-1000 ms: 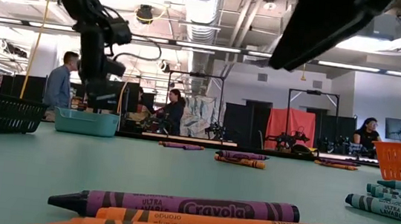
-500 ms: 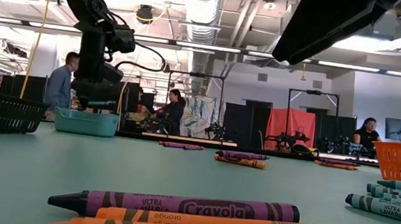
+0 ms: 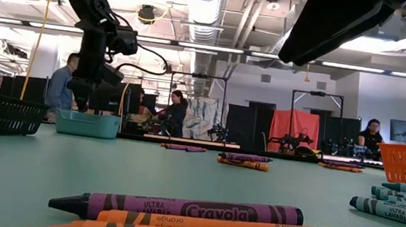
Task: Sort crayons
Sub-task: Put the purple crayon into the black bin
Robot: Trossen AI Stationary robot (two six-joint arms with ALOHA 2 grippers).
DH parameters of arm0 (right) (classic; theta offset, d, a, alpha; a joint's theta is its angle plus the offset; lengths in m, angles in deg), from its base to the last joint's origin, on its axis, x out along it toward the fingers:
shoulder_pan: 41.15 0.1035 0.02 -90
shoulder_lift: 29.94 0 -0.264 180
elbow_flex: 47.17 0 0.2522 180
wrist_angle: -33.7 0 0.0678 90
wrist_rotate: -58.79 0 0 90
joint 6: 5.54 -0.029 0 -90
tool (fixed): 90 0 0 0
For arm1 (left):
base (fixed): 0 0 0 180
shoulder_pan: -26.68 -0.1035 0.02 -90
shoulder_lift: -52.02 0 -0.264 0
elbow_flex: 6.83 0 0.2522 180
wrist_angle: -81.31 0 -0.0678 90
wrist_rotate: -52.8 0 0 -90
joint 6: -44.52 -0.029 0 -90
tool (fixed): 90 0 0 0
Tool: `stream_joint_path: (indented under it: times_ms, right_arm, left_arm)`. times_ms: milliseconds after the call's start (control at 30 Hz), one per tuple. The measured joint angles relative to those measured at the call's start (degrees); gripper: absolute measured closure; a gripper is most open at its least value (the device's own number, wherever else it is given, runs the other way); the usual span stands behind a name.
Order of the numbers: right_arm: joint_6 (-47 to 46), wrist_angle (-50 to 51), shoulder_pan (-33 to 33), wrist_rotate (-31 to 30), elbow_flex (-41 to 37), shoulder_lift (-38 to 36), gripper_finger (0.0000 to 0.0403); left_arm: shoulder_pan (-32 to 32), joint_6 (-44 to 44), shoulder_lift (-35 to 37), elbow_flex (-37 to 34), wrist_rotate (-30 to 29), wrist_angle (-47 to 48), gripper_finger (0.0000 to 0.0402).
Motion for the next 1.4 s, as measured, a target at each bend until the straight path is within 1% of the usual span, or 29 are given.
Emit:
stream_joint_path:
  times_ms: [167,333,500,600,667,733,867,967,1033,1133,1233,1267,1400]
  right_arm:
    - [-3.5,5.5,-0.1,0.1,0.0,0.0,0.0204]
    - [-7.4,13.5,-1.0,2.7,0.0,0.0,0.0204]
    - [-6.5,16.2,-1.9,7.4,0.0,0.0,0.0209]
    - [-3.8,14.6,-1.6,10.6,0.0,0.0,0.0216]
    - [-0.2,11.1,-0.9,12.5,0.0,0.0,0.0221]
    - [4.8,5.6,-0.1,13.9,0.0,0.0,0.0225]
    - [19.1,-9.6,2.1,16.5,0.0,0.0,0.0230]
    - [27.5,-22.1,3.1,16.5,-1.7,0.0,0.0231]
    - [30.7,-27.5,3.2,16.8,-3.1,0.0,0.0231]
    - [31.1,-31.4,2.7,16.7,-4.7,0.6,0.0231]
    - [31.6,-33.1,2.4,16.9,-6.3,1.4,0.0231]
    - [31.6,-35.4,2.4,17.7,-6.6,1.8,0.0231]
    - [32.9,-40.3,2.1,20.0,-7.4,3.6,0.0231]
  left_arm:
    - [1.0,0.3,0.3,0.0,-3.7,-0.2,0.0264]
    - [3.6,1.1,2.7,0.9,-6.3,-0.2,0.0258]
    - [7.7,5.2,6.8,3.8,-5.2,-0.1,0.0259]
    - [11.0,8.3,9.8,5.0,-2.1,-0.1,0.0260]
    - [13.5,10.8,11.7,5.3,1.2,0.0,0.0260]
    - [16.3,14.2,13.2,5.3,5.6,0.0,0.0260]
    - [23.4,21.3,14.7,5.3,15.9,1.0,0.0260]
    - [30.6,25.0,14.7,4.3,20.0,1.3,0.0260]
    - [36.1,26.4,14.1,3.3,20.0,1.1,0.0260]
    - [44.3,28.7,14.0,0.1,18.6,-1.8,0.0260]
    - [51.8,32.1,14.1,-3.3,16.5,-7.3,0.0260]
    - [54.1,33.4,14.1,-4.6,15.9,-9.0,0.0260]
    - [62.0,37.1,14.1,-9.7,15.3,-16.9,0.0260]
